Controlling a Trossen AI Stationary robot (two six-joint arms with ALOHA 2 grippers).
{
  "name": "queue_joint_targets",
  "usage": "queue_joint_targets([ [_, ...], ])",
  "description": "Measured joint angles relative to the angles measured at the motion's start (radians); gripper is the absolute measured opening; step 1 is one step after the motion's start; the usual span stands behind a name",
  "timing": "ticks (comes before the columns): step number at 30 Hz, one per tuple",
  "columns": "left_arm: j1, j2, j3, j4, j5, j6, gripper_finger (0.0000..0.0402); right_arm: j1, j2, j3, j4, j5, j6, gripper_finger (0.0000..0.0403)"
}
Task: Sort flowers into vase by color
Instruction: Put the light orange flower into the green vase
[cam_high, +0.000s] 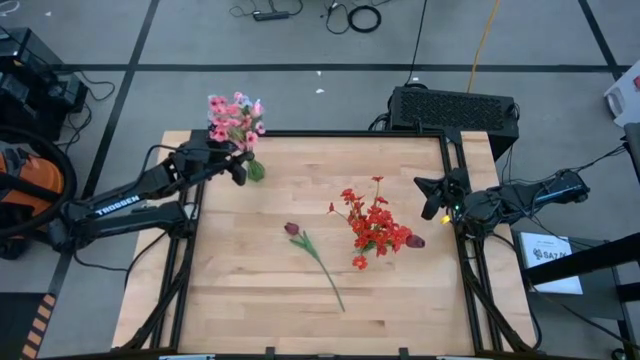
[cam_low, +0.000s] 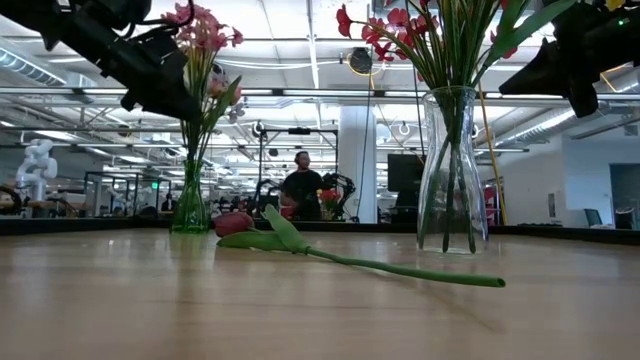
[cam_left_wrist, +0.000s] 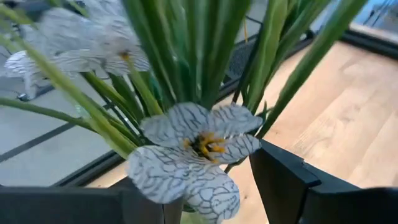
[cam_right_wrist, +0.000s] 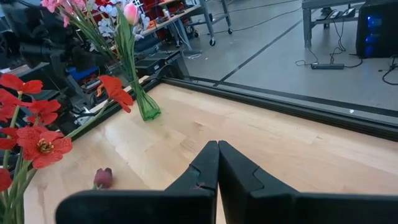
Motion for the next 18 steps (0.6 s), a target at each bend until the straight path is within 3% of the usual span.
queue_joint_targets([
  [18, -0.031, -0.106, 0.001, -0.157, 0.009, -0.095, 0.0173, 0.000, 0.000, 0.000, -0.028, 0.000, 0.000, 0.0000],
])
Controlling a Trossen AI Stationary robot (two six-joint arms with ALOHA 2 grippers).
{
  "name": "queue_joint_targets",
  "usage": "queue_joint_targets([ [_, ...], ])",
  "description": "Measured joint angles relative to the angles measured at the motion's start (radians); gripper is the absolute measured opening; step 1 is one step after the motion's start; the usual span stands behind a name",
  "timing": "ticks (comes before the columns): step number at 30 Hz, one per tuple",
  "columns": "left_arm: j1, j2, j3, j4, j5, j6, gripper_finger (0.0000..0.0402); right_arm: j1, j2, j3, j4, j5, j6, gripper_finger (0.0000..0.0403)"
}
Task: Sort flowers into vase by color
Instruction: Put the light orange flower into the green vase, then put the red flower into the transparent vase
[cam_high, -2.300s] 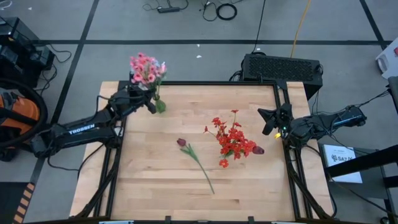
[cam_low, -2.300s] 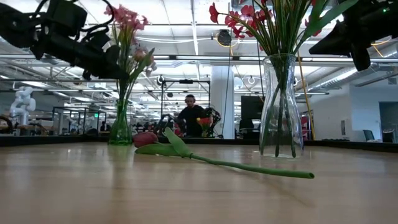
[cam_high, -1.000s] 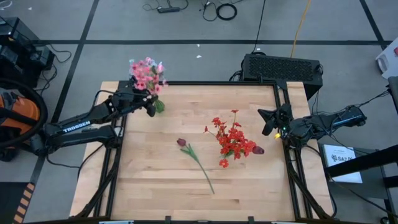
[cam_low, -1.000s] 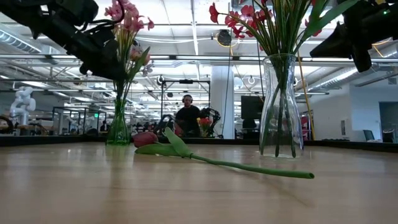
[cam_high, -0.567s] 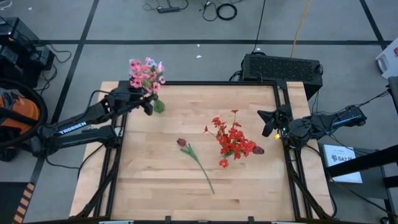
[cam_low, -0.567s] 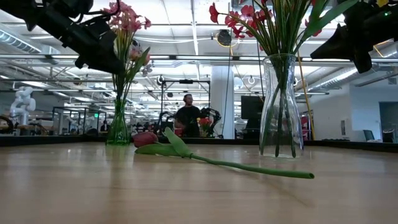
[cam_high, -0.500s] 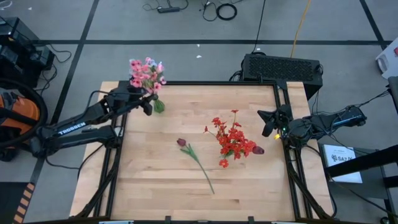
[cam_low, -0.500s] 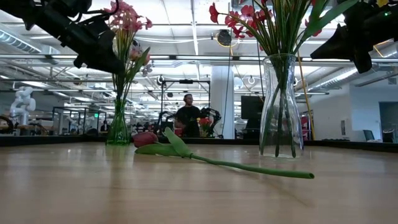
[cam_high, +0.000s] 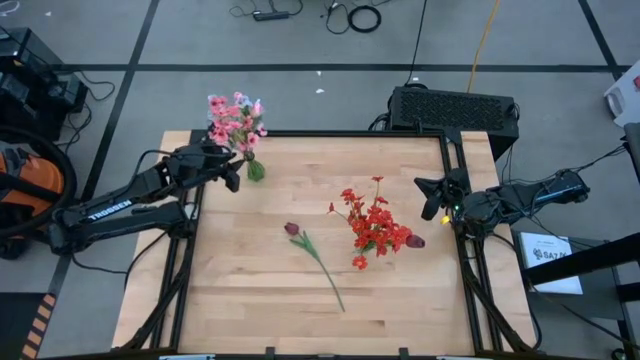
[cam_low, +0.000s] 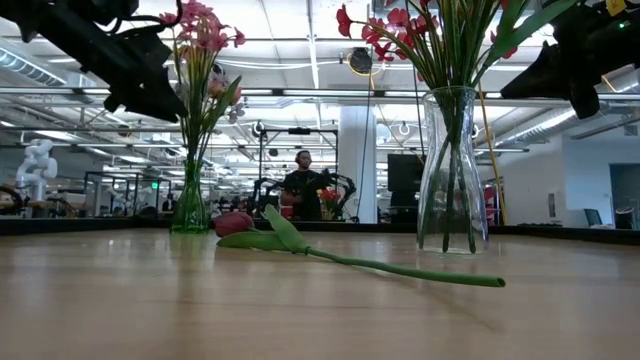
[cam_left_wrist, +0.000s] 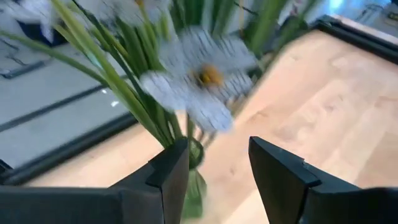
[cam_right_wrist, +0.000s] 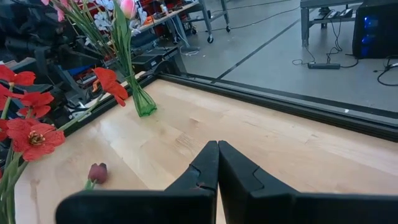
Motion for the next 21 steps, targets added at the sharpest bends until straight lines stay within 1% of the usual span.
queue_joint_targets([
  [7, -0.076, -0.004, 0.000, -0.077, 0.004, -0.131, 0.0173, 0.000, 0.000, 0.000, -0.008, 0.000, 0.000, 0.0000],
  [12, -0.145, -0.004, 0.000, -0.085, 0.005, -0.241, 0.0173, 0.000, 0.000, 0.000, -0.008, -0.004, 0.000, 0.0000],
  [17, -0.225, 0.013, 0.000, -0.085, 0.005, -0.418, 0.0161, 0.000, 0.000, 0.000, -0.007, -0.055, 0.001, 0.0000],
  [21, -0.300, 0.056, 0.000, -0.081, 0.005, -0.548, 0.0148, 0.000, 0.000, 0.000, -0.007, -0.079, 0.001, 0.0000],
])
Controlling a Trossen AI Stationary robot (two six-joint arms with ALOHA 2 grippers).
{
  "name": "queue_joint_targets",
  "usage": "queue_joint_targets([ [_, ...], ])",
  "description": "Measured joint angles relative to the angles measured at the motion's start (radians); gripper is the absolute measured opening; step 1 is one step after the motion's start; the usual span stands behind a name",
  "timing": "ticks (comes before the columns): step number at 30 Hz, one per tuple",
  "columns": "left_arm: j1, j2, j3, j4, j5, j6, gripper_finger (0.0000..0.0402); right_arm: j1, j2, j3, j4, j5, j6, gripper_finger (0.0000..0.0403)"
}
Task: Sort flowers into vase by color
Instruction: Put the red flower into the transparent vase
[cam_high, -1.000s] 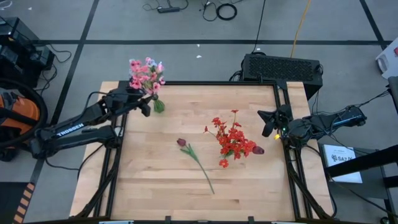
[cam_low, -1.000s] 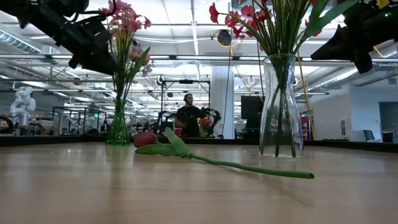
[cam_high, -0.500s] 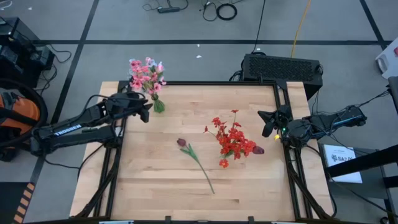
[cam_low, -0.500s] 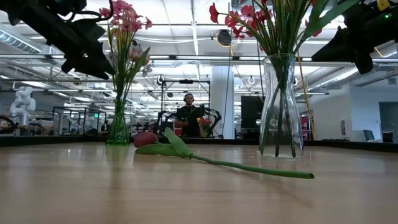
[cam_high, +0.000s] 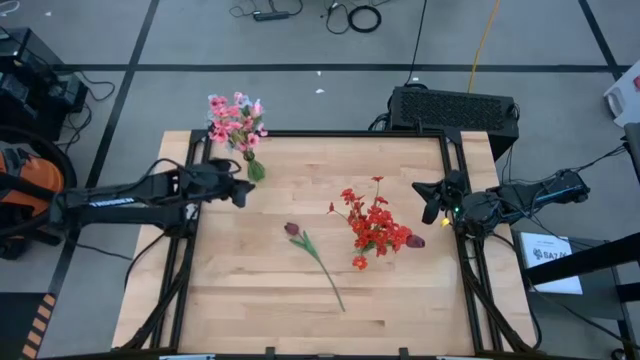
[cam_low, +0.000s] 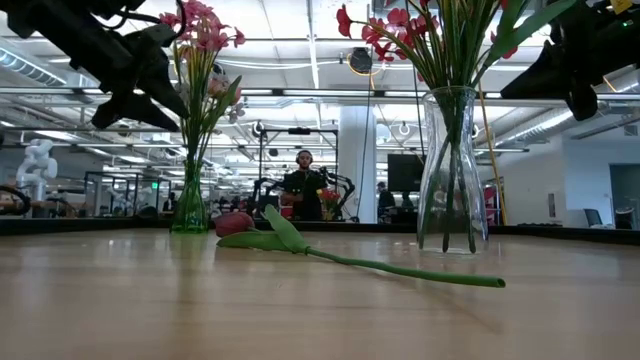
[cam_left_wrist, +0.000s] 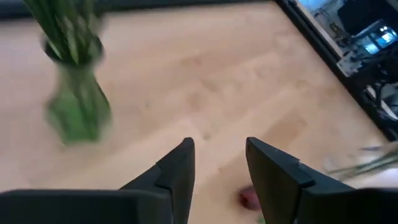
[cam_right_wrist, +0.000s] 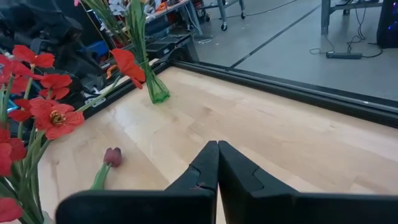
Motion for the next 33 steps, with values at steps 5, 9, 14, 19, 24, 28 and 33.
queue_joint_targets([
  [5, -0.122, 0.082, 0.000, 0.052, -0.004, -0.141, 0.0138, 0.000, 0.000, 0.000, -0.001, 0.000, 0.000, 0.0000],
  [9, -0.236, 0.168, 0.000, 0.141, -0.063, -0.236, 0.0136, 0.000, 0.000, 0.000, -0.002, -0.032, 0.000, 0.0000],
  [14, -0.379, 0.294, 0.000, 0.243, -0.149, -0.393, 0.0136, 0.000, 0.000, 0.000, -0.008, -0.102, 0.035, 0.0000],
  [19, -0.513, 0.430, 0.002, 0.404, -0.186, -0.495, 0.0136, 0.000, 0.000, 0.000, -0.046, -0.105, 0.082, 0.0000],
  [24, -0.621, 0.585, 0.115, 0.423, -0.281, -0.546, 0.0136, 0.000, 0.000, 0.000, -0.065, -0.105, 0.107, 0.0000],
  [28, -0.655, 0.710, 0.262, 0.365, -0.300, -0.549, 0.0136, 0.000, 0.000, 0.000, -0.065, -0.105, 0.107, 0.0000],
  [33, -0.656, 0.866, 0.449, 0.144, -0.303, -0.740, 0.0136, 0.000, 0.000, 0.000, -0.065, -0.105, 0.106, 0.0000],
])
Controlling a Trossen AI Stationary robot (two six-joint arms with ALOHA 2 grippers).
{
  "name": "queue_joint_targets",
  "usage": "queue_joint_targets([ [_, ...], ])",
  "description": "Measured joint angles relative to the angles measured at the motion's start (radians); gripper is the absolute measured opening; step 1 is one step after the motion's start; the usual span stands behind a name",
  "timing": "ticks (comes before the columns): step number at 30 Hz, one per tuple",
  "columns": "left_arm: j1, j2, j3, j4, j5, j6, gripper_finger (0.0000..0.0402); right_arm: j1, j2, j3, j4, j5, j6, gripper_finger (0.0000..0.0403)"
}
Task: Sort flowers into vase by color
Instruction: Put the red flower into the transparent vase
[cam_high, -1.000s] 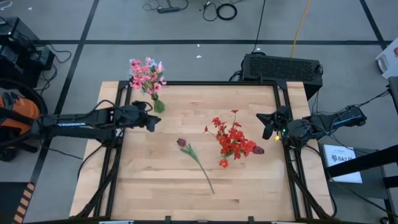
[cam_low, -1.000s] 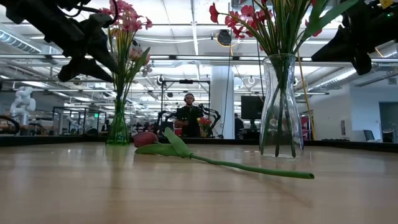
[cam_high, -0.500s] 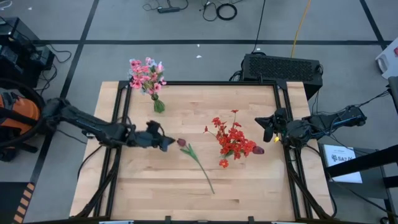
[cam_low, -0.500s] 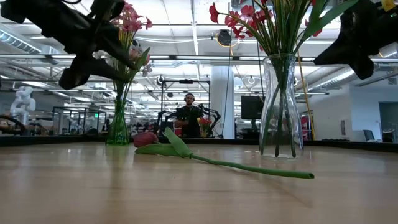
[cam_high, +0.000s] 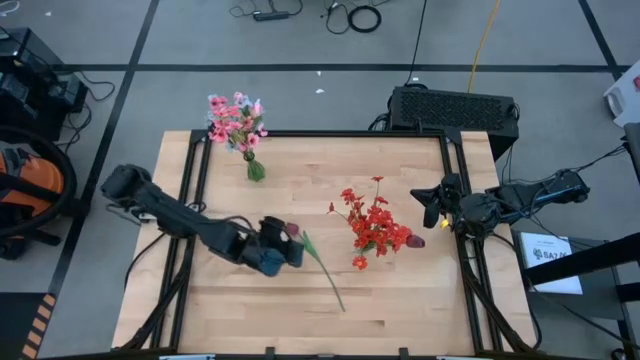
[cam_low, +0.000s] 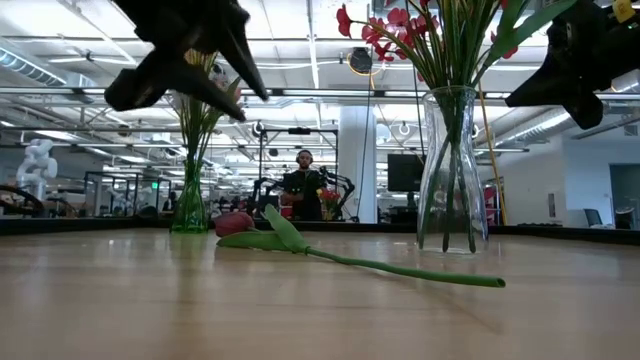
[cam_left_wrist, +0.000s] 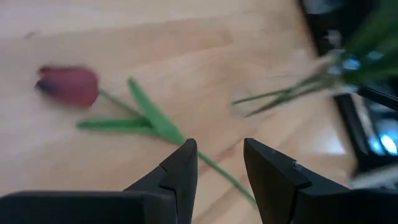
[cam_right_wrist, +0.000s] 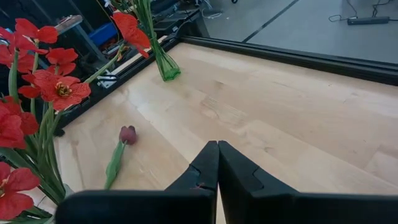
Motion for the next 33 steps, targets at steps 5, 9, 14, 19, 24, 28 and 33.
queue_joint_targets([
  [5, 0.005, 0.124, 0.068, -0.038, 0.006, -0.286, 0.0136, 0.000, 0.000, 0.000, 0.000, -0.003, 0.003, 0.0000],
  [9, 0.020, 0.190, 0.068, -0.005, 0.041, -0.408, 0.0136, 0.000, 0.000, 0.000, 0.000, -0.027, 0.010, 0.0000],
  [14, 0.042, 0.220, 0.068, 0.019, 0.121, -0.433, 0.0136, 0.000, 0.000, 0.000, 0.000, -0.028, 0.024, 0.0000],
  [19, 0.056, 0.241, 0.069, 0.030, 0.166, -0.409, 0.0136, 0.000, 0.001, 0.000, -0.001, -0.026, 0.024, 0.0000],
  [24, 0.068, 0.318, 0.117, 0.016, 0.234, -0.407, 0.0136, 0.000, 0.007, 0.000, -0.001, -0.020, 0.024, 0.0000],
  [28, 0.071, 0.385, 0.223, -0.053, 0.261, -0.390, 0.0136, 0.000, 0.020, 0.000, 0.000, -0.020, 0.024, 0.0000],
  [33, 0.093, 0.442, 0.355, -0.236, 0.284, -0.351, 0.0136, 0.000, 0.038, 0.000, -0.002, -0.023, 0.031, 0.0000],
])
